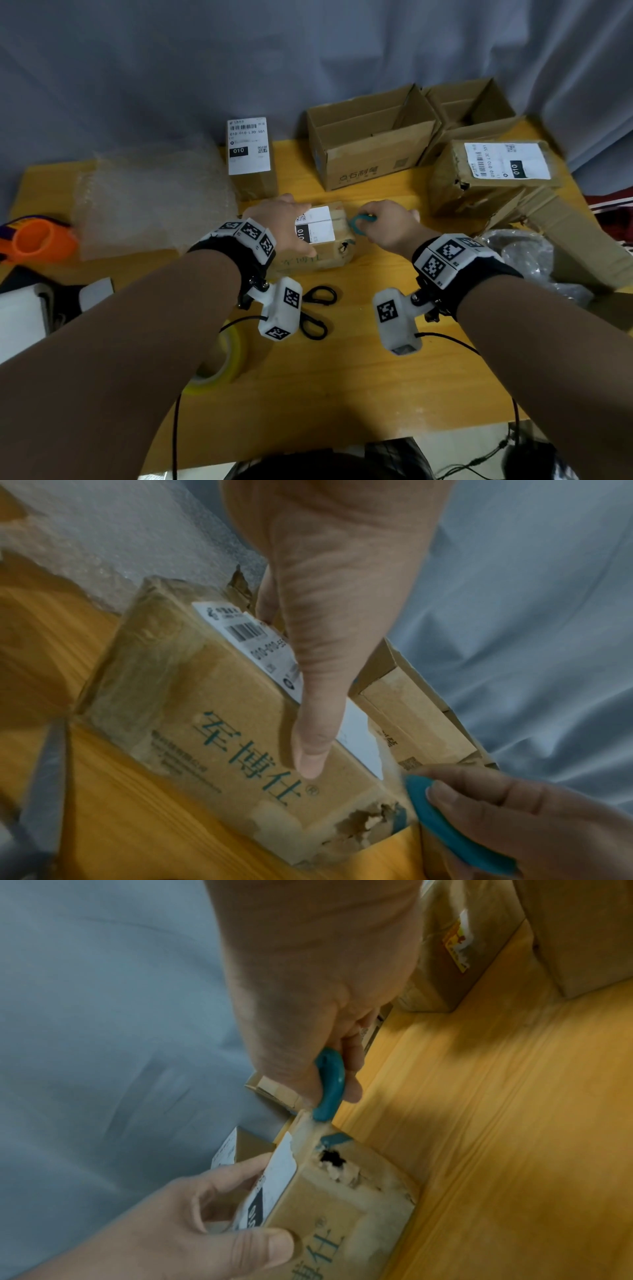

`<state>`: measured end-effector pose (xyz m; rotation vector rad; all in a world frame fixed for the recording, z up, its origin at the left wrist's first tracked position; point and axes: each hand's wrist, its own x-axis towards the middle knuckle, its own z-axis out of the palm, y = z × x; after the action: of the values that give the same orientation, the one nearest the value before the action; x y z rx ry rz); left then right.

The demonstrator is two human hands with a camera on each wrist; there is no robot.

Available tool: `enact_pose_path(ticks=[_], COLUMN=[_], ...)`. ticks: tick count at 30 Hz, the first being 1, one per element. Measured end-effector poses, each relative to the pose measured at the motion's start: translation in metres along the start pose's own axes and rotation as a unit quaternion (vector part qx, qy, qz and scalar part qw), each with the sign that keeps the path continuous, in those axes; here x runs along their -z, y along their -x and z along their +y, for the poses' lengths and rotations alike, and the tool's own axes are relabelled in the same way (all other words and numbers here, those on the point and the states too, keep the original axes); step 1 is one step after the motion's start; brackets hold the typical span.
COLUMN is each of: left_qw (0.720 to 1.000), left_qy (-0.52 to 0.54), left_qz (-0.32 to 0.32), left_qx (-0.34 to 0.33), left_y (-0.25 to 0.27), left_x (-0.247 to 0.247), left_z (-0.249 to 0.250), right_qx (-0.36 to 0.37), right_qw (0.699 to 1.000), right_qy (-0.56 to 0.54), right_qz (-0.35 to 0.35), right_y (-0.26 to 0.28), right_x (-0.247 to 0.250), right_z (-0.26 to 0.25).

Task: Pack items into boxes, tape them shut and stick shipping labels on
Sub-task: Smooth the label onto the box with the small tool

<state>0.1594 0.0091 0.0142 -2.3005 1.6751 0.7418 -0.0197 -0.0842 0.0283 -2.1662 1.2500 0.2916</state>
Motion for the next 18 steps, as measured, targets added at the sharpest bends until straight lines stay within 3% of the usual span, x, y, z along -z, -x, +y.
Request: enact_pose_path(ticks=[4, 7, 9, 11, 14, 18], left_qw=[1.0, 0.999, 0.997, 0.994, 0.991, 0.98], left_qy=[0.0, 0.004, 0.017, 0.033, 0.051, 0.134], left_qz=[0.003, 0.006, 0.015, 0.015, 0.031, 0.061], left_qx=[0.0, 0.041, 0.074, 0.1, 0.119, 0.133], left_y=[-0.002, -0.002, -0.003, -0.007, -0.006, 0.002], left_x=[-0.003, 0.0, 0.0, -0.002, -0.003, -0.003], left_z=[0.0, 0.005, 0.009, 0.012, 0.013, 0.01], right_qx=[0.017, 0.001, -0.024, -0.048, -0.078, -0.092], right_qw=[0.999, 0.988, 0.967, 0.939, 0.898, 0.852], right_qy=[-0.021, -0.151, -0.254, -0.341, -0.427, -0.508], right_qz=[-0.036, -0.002, 0.016, -0.012, -0.064, -0.084], right_y=[0.009, 0.013, 0.017, 0.021, 0.024, 0.021], right_x=[0.005, 0.005, 0.002, -0.004, -0.014, -0.031], right_z=[0.008, 0.013, 0.013, 0.008, -0.005, -0.021])
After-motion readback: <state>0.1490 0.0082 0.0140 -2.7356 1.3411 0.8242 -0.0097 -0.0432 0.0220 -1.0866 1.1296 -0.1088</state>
